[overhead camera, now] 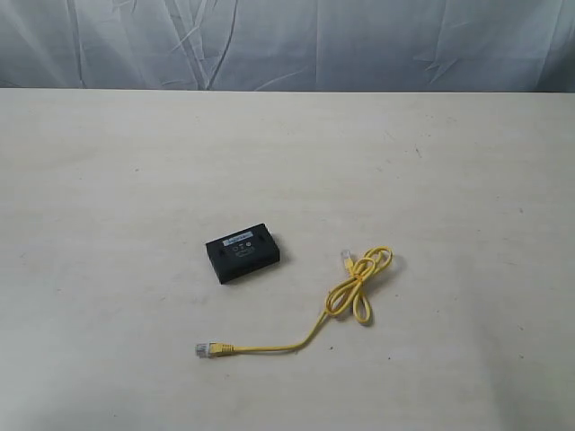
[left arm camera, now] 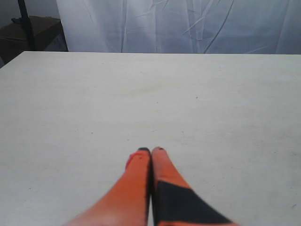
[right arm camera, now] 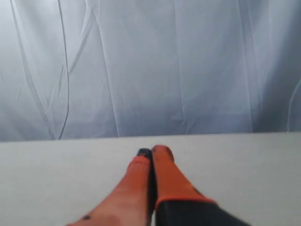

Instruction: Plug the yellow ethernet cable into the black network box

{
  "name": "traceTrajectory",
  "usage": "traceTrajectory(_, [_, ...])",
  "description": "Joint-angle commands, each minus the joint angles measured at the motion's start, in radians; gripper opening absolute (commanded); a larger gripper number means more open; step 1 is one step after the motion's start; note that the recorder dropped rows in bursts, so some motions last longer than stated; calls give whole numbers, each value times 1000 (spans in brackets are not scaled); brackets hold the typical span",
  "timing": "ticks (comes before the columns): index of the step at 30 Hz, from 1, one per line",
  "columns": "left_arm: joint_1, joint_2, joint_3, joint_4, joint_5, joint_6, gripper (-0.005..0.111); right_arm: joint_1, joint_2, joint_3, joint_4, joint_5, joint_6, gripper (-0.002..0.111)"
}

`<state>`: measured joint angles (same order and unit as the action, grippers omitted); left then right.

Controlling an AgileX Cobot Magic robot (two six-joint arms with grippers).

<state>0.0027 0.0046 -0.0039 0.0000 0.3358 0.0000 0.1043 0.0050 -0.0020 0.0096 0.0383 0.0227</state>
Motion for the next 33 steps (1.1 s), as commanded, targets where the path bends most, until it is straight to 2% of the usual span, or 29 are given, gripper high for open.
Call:
traceTrajectory(1, [5,-5,4,0,-15,0,0,3,-5,2,-2,-144,0,0])
traceTrajectory(6, [5,-5,4,0,-15,0,0,3,-5,2,-2,-231,0,0])
traceTrajectory(10, [5,-5,4,0,-15,0,0,3,-5,2,0,-221,-5,0])
traceTrajectory(12, [5,-5,4,0,-15,0,0,3,-5,-26,0,-139,-5,-1])
traceTrajectory(15, [5,-5,4,0,-15,0,0,3,46,-157,-34,81,-5,-1])
traceTrajectory(19, [5,-5,4,0,-15,0,0,3,249,-385,-107,381,-5,-1])
traceTrajectory(23, [5,-5,4,0,-15,0,0,3,492,-596,-107,596,-5,-1])
traceTrajectory(28, [5,-5,4,0,-15,0,0,3,715,-661,-103,633,-5,-1])
traceTrajectory(31, [5,-5,4,0,-15,5,0,7,839,-661,9,627,-16,-1])
traceTrajectory(33, [5,-5,4,0,-15,5,0,26,927,-661,79,629,-118,-1])
